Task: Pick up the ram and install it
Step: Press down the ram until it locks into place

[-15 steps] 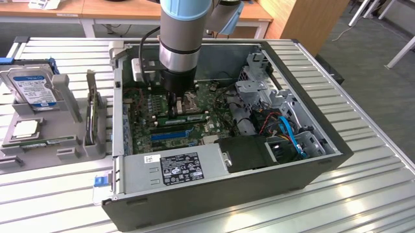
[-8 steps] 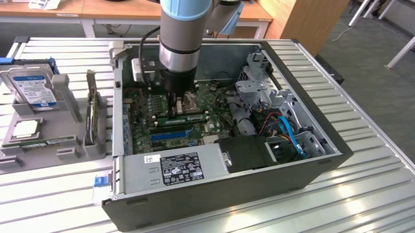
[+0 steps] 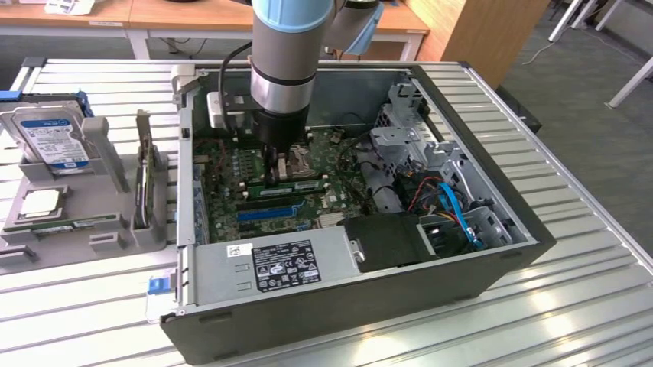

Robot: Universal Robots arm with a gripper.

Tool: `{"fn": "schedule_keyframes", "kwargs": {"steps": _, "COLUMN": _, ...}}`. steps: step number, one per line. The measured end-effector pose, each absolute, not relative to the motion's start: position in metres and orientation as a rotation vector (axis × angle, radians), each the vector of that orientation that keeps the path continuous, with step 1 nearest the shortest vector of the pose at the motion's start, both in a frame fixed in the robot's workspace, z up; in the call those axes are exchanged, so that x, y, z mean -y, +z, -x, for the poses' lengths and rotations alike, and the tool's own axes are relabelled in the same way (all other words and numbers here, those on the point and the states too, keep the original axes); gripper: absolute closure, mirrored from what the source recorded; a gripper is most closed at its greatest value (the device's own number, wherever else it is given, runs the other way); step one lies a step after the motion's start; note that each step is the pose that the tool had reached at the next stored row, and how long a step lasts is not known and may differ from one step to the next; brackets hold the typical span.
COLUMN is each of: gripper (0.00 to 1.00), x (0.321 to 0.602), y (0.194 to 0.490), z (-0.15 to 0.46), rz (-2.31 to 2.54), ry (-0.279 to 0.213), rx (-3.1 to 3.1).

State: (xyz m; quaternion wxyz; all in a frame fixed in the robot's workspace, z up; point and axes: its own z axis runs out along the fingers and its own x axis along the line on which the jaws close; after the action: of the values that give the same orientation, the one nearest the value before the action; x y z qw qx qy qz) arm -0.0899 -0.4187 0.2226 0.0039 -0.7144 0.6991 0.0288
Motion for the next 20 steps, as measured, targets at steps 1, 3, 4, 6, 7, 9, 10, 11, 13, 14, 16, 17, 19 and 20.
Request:
{"fn": "schedule_keyframes", "kwargs": {"steps": 1, "gripper": 0.9, "x": 0.419, "y": 0.223, "z": 0.09, "rz": 2.239, "ry": 0.09, "rx": -2.191}}
{"fn": "schedule_keyframes", "kwargs": {"steps": 3, "gripper": 0.9, "x": 0.419, "y": 0.222, "z": 0.09, "rz": 2.239, "ry": 0.09, "rx": -2.191}}
{"fn": "schedule_keyframes", "kwargs": {"steps": 4, "gripper": 0.9, "x": 0.419, "y": 0.222, "z": 0.09, "rz": 2.239, "ry": 0.09, "rx": -2.191}}
{"fn": "schedule_keyframes", "kwargs": {"steps": 6, "gripper": 0.9, "x": 0.419, "y": 0.222, "z": 0.09, "rz": 2.239, "ry": 0.09, "rx": -2.191}}
{"fn": "schedule_keyframes", "kwargs": {"steps": 7, "gripper": 0.9, "x": 0.419, "y": 0.222, "z": 0.09, "rz": 2.239, "ry": 0.09, "rx": -2.191}}
{"fn": "schedule_keyframes", "kwargs": {"steps": 9, "gripper": 0.9, "x": 0.419, "y": 0.224, "z": 0.09, "rz": 2.238, "ry": 0.09, "rx": -2.19}}
{"fn": "schedule_keyframes", "kwargs": {"steps": 10, "gripper": 0.9, "x": 0.419, "y": 0.226, "z": 0.09, "rz": 2.239, "ry": 0.09, "rx": -2.191}}
{"fn": "schedule_keyframes", "kwargs": {"steps": 11, "gripper": 0.9, "x": 0.419, "y": 0.228, "z": 0.09, "rz": 2.239, "ry": 0.09, "rx": -2.191}}
{"fn": "schedule_keyframes", "kwargs": {"steps": 13, "gripper": 0.9, "x": 0.419, "y": 0.231, "z": 0.09, "rz": 2.239, "ry": 0.09, "rx": -2.191}}
{"fn": "schedule_keyframes", "kwargs": {"steps": 14, "gripper": 0.9, "x": 0.419, "y": 0.233, "z": 0.09, "rz": 2.239, "ry": 0.09, "rx": -2.191}}
{"fn": "schedule_keyframes", "kwargs": {"steps": 16, "gripper": 0.9, "x": 0.419, "y": 0.238, "z": 0.09, "rz": 2.239, "ry": 0.09, "rx": -2.191}}
{"fn": "schedule_keyframes", "kwargs": {"steps": 17, "gripper": 0.9, "x": 0.419, "y": 0.24, "z": 0.09, "rz": 2.239, "ry": 0.09, "rx": -2.191}}
{"fn": "schedule_keyframes", "kwargs": {"steps": 19, "gripper": 0.9, "x": 0.419, "y": 0.244, "z": 0.09, "rz": 2.239, "ry": 0.09, "rx": -2.191}}
{"fn": "schedule_keyframes", "kwargs": {"steps": 20, "gripper": 0.9, "x": 0.419, "y": 0.246, "z": 0.09, "rz": 2.239, "ry": 0.09, "rx": -2.191}}
